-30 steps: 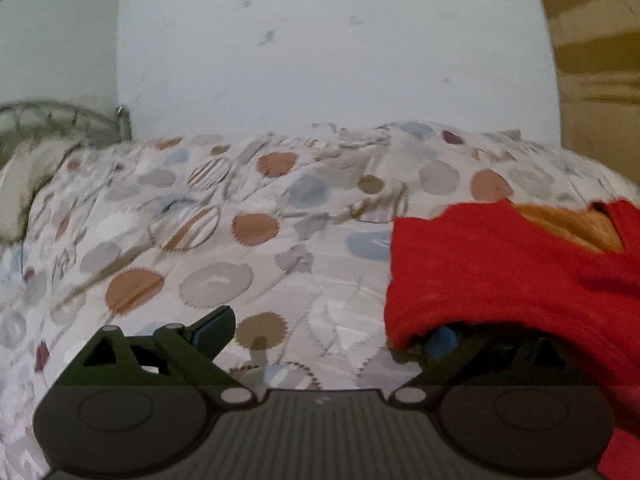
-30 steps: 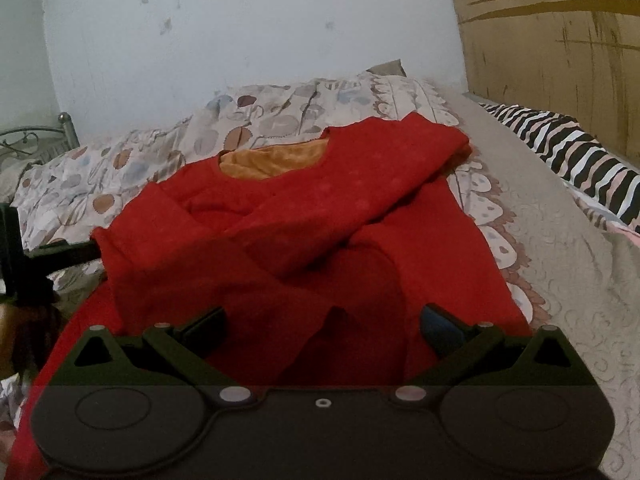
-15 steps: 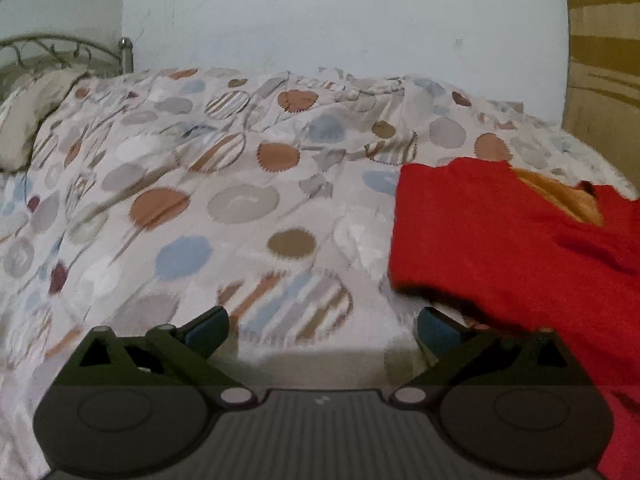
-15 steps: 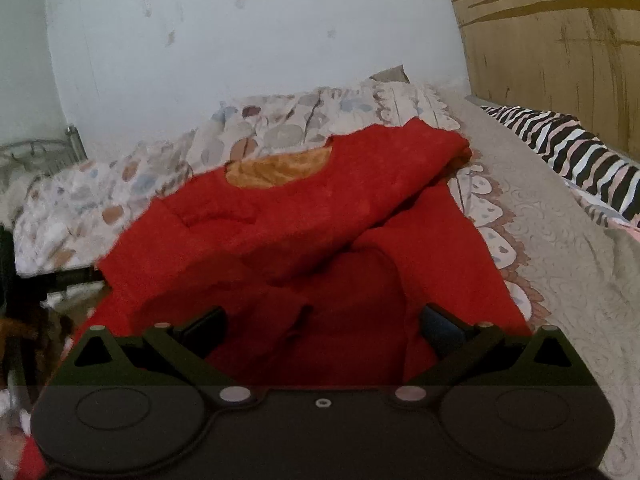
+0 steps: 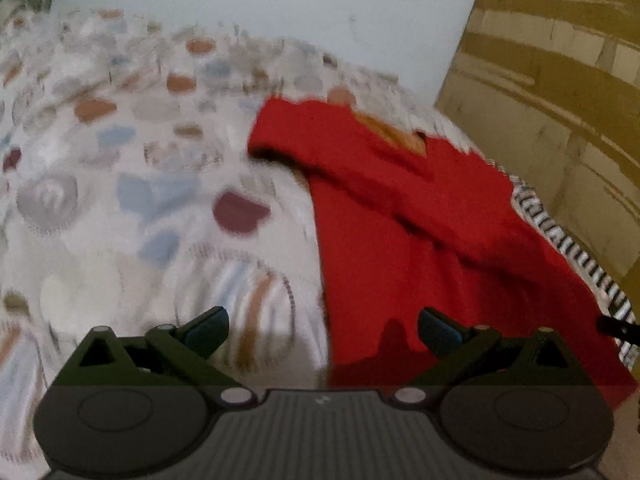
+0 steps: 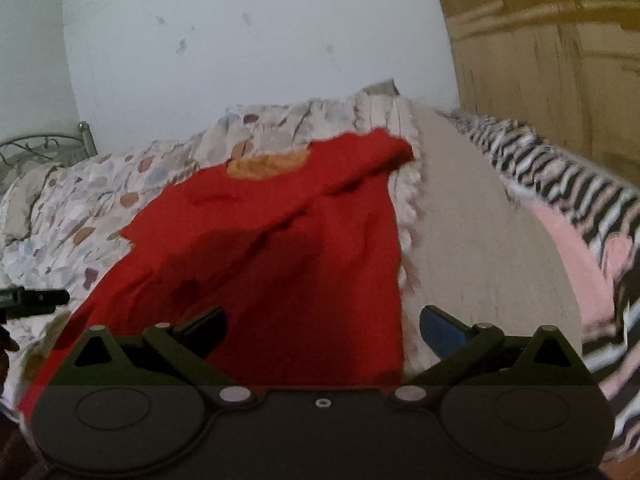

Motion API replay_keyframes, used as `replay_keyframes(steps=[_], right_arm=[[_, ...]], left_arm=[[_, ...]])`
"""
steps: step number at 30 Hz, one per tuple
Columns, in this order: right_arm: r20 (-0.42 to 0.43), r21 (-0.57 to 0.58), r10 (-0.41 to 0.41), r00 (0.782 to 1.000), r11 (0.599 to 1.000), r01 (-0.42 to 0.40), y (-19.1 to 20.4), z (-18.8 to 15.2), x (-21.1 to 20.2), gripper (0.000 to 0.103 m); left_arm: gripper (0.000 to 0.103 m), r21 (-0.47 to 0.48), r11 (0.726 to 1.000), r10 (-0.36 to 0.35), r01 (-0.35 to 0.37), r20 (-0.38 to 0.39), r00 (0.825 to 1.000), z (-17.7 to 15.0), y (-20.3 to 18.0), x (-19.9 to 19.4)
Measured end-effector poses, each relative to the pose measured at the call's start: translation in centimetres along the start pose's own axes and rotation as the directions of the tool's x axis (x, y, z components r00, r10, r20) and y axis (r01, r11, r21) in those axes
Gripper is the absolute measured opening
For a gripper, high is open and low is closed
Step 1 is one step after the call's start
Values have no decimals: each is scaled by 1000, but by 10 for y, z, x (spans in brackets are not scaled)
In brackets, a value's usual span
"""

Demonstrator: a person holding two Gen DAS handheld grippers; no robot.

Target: Fold small clothes

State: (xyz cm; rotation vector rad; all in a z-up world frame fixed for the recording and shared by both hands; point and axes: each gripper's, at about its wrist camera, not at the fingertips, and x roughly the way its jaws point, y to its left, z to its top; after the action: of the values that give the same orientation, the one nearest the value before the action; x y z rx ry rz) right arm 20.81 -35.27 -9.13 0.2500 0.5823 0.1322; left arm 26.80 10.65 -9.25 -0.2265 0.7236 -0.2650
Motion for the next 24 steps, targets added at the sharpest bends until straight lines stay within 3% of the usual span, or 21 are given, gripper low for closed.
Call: replay_keyframes(steps=[4,10,11,13,14,15,18,21,24], right_arm=[[-16,53,-5,1000,999,6,-6,-5,-10,68],[-43,184,34,998,983,-26,-22,-15,-29,60],[-45,181,27,999,983,-18,-22,-17,-32,52],[-55,172,15,998,985,-5,-22,-20,-37,36],[-62,170,21,998,985,-10,-21,-21,-38,22],[-65,169,33,997,985,-22,-20,-21,-40,11],[-36,160,28,999,987,-22,-16,-13,-50,7],[37,219,53,998,974,-60,-22,2,-73,6],[67,249,92,993,963,-106,-28,17,-97,5]], left_arm=[[92,-60,998,-30,26,-64,998,-8,1,-4],[81,-128,991,-57,37,-154,986,-17,8,-11],[74,-131,991,-56,33,-169,984,-18,9,-11],[40,-129,992,-38,14,-185,982,-18,7,-10],[9,-126,992,-36,12,-194,980,-17,4,-11],[9,-136,990,-49,22,-192,980,-15,2,-13],[6,-68,998,7,-17,-141,990,-6,-16,-33],[5,-84,996,-10,5,-59,998,8,-22,-68],[5,-85,996,-8,6,-25,1000,20,-26,-97]])
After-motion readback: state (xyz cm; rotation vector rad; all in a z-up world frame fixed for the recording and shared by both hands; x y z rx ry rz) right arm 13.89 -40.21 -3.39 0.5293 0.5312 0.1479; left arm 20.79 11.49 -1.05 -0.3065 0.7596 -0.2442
